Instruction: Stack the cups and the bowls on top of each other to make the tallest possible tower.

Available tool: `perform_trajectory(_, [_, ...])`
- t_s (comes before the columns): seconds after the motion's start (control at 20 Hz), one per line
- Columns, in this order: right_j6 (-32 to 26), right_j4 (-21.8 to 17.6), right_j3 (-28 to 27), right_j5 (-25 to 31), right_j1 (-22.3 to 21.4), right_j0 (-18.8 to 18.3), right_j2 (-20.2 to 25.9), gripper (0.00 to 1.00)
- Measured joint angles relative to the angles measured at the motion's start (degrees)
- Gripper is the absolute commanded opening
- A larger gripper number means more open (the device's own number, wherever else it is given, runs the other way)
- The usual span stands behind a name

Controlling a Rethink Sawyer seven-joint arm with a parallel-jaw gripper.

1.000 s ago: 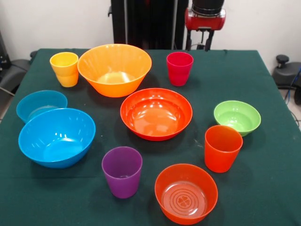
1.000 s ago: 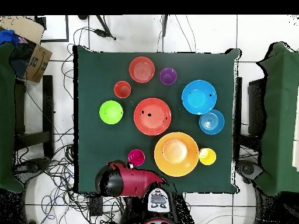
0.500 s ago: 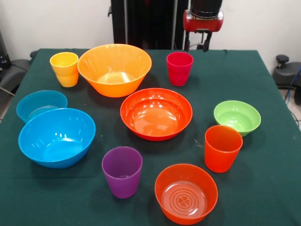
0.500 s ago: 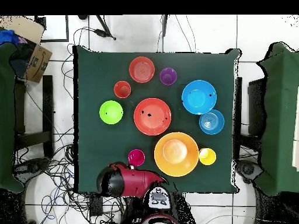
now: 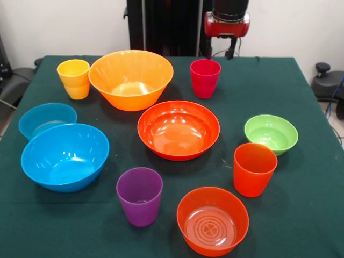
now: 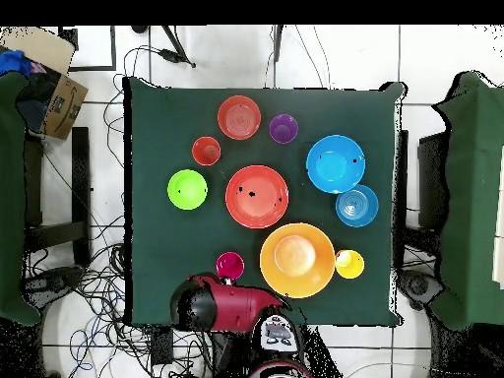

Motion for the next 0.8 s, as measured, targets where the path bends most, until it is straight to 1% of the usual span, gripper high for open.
perform_trajectory(0.4, [0.0,0.0,-1.7,0.0,0.0,-0.9,0.5,1.00])
perform_trajectory(0.8, [0.0,0.0,-5.6,0.0,0.6,-1.5,2.2,1.00])
